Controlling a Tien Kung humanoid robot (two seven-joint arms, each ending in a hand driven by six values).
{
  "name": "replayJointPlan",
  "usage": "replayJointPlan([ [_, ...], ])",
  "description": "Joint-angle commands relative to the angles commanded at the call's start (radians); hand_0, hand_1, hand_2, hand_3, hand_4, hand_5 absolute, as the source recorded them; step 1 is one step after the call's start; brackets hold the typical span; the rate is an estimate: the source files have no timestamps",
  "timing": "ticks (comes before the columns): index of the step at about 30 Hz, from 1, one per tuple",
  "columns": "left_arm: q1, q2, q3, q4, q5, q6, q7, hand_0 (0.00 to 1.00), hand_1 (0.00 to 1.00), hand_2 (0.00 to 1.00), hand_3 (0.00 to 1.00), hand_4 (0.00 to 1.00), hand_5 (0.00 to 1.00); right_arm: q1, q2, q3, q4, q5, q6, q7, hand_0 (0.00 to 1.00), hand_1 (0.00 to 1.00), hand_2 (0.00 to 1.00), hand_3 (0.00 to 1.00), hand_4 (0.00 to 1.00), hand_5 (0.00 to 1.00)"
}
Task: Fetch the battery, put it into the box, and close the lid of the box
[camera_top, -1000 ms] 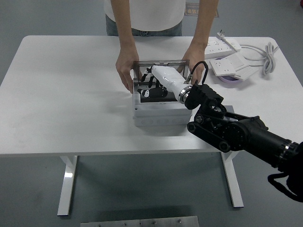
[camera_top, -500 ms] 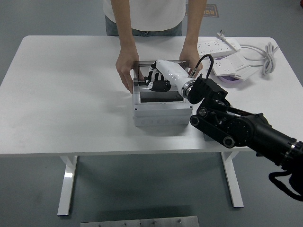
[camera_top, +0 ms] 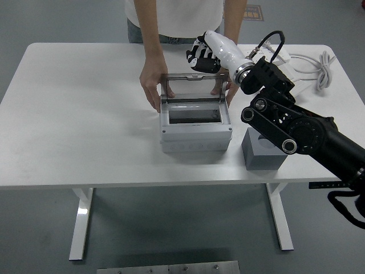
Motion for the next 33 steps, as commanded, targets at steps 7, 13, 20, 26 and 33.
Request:
replayJointPlan([
  [7, -0.011, -0.007, -0.004, 0.0, 0.007, -0.004, 0.001, 0.592, 0.667, 0.606, 0.571, 0.537, 0.002, 0.006, 0.006, 0.006, -0.038, 0.03, -0.009, 0.038, 0.089, 0.236, 0.311, 0.433, 0.628, 0.352],
  [13, -0.016, -0.008, -0.006, -0.001, 0.01, -0.007, 0.003, 0.592, 0.666, 0.606, 0.572, 0.536, 0.002, 0.0, 0.018, -0.004, -0.071, 0.046, -0.004, 0.056, 0.196, 0.323, 0.402, 0.509, 0.9, 0.717],
  [20, -0.014, -0.005, -0.01, -0.004, 0.013, -0.008, 0.009, 0.592, 0.666, 0.606, 0.572, 0.535, 0.002, -0.007, 0.028, -0.015, -0.1, 0.058, -0.015, 0.069, 0.734, 0.643, 0.65, 0.693, 0.998, 0.918],
  [26, -0.014, -0.005, -0.01, -0.003, 0.015, -0.008, 0.007, 0.592, 0.666, 0.606, 0.572, 0.538, 0.002, -0.01, 0.032, -0.023, -0.113, 0.066, -0.022, 0.07, 0.867, 0.736, 0.712, 0.735, 0.998, 0.993],
  [33, -0.016, -0.003, -0.013, -0.003, 0.022, -0.009, 0.006, 0.592, 0.666, 0.605, 0.572, 0.537, 0.002, -0.017, 0.036, -0.034, -0.122, 0.074, -0.026, 0.072, 0.91, 0.754, 0.726, 0.749, 0.998, 0.998],
])
